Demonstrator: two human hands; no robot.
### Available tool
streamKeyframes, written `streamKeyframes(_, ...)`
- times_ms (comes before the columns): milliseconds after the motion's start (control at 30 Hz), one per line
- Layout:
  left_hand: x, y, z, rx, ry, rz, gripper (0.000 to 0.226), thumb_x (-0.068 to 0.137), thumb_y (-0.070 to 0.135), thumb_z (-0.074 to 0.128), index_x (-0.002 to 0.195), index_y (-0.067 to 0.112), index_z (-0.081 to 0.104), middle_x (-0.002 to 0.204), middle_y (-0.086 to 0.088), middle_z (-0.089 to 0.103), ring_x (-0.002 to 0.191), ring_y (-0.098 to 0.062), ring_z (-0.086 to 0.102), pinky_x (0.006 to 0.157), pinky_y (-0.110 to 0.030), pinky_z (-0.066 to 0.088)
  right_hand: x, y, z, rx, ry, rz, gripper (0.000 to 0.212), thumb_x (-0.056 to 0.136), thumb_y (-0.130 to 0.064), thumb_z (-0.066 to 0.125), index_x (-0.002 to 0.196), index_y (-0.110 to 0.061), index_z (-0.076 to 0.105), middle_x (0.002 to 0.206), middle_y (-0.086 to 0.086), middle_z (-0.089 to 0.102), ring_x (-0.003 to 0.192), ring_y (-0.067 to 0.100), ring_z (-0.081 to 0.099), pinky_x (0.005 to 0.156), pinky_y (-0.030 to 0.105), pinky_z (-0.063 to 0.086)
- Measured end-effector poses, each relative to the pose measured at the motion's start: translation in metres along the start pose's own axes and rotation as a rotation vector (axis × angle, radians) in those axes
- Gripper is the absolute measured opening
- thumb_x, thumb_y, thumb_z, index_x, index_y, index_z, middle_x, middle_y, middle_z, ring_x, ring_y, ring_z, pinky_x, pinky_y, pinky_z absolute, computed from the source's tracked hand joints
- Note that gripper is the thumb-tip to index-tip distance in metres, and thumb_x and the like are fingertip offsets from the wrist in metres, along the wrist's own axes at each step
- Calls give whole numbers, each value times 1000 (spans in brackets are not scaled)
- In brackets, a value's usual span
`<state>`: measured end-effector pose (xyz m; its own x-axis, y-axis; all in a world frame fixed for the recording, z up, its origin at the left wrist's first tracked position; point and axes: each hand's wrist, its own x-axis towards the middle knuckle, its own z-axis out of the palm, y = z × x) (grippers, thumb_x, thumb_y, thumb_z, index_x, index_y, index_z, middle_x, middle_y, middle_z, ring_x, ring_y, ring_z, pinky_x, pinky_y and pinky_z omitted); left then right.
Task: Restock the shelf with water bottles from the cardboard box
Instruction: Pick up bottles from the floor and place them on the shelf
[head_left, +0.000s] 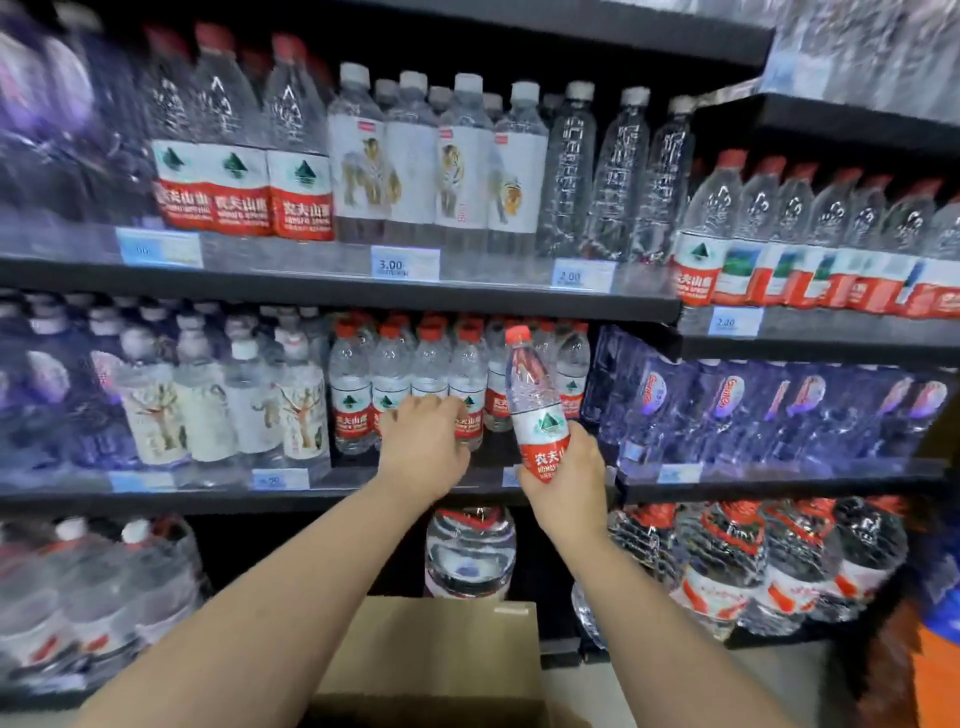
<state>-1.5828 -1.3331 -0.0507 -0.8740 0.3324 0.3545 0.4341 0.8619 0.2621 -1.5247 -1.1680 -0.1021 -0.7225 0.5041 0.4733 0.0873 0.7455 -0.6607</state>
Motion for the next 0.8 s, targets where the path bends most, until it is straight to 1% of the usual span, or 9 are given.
streamKeyframes(133, 32, -8, 19, 60, -10, -11, 40, 86, 30, 58, 126, 27, 53, 123, -1, 57, 119, -26, 45, 100, -45, 33, 24, 13, 39, 96, -12, 54, 64, 71, -26, 82, 123, -14, 47, 110, 4, 52, 108, 24, 51, 88, 36, 45)
streamKeyframes(233, 52, -12, 39, 69, -31, -29, 39, 87, 29, 56, 125, 26, 52, 124, -1, 55, 120, -27, 43, 103, -46, 31, 47, 23, 64, 153, 47, 109, 76, 67, -27, 86, 130, -10, 47, 117, 8, 57, 113, 29, 54, 98, 45, 44)
streamKeyframes(333, 71, -15, 61, 51, -36, -29, 39, 86, 25, 55, 126, 26, 52, 127, 0, 54, 123, -27, 41, 107, -47, 30, 74, 27, 85, 257, 87, 167, 86, 63, -28, 89, 134, -10, 44, 123, 9, 57, 116, 29, 54, 104, 49, 40)
streamKeyframes(400, 83, -15, 73, 40, -22, -21, 42, 86, 24, 56, 127, 26, 52, 129, 1, 53, 125, -25, 40, 110, -47, 28, 91, 30, 101, 345, 87, 181, 88, 60, -36, 88, 132, -19, 41, 121, 5, 57, 113, 26, 56, 100, 53, 44)
streamKeyframes(467, 94, -15, 84, 41, 0, -14, 41, 86, 25, 56, 126, 27, 52, 129, 2, 53, 125, -24, 40, 110, -45, 26, 105, 35, 121, 390, 67, 203, 89, 58, -43, 85, 131, -25, 37, 123, 3, 56, 115, 25, 57, 98, 52, 48)
streamKeyframes(600, 106, -21, 103, 37, 34, -30, 38, 85, 25, 55, 123, 28, 53, 127, 4, 55, 124, -22, 41, 108, -44, 27, 117, 41, 148, 377, 19, 231, 86, 66, -31, 87, 134, -22, 36, 128, 2, 54, 120, 23, 53, 104, 51, 43)
streamKeyframes(667, 107, -26, 110, 37, 47, -40, 38, 85, 24, 55, 123, 27, 53, 126, 4, 56, 124, -23, 41, 108, -44, 27, 118, 44, 157, 398, -32, 234, 85, 67, -33, 85, 135, -24, 35, 127, 0, 53, 119, 22, 52, 103, 51, 44)
streamKeyframes(733, 107, -30, 116, 44, 49, -40, 39, 85, 23, 54, 124, 27, 54, 124, 4, 57, 123, -23, 42, 107, -44, 27, 120, 47, 162, 434, -78, 239, 86, 63, -42, 82, 132, -29, 33, 125, 0, 54, 118, 24, 54, 97, 52, 48)
streamKeyframes(800, 106, -33, 120, 52, 50, -34, 39, 84, 23, 53, 123, 28, 55, 123, 4, 58, 120, -24, 44, 106, -44, 28, 120, 51, 164, 415, -118, 236, 85, 66, -36, 84, 133, -23, 33, 126, 2, 54, 118, 24, 54, 99, 50, 47)
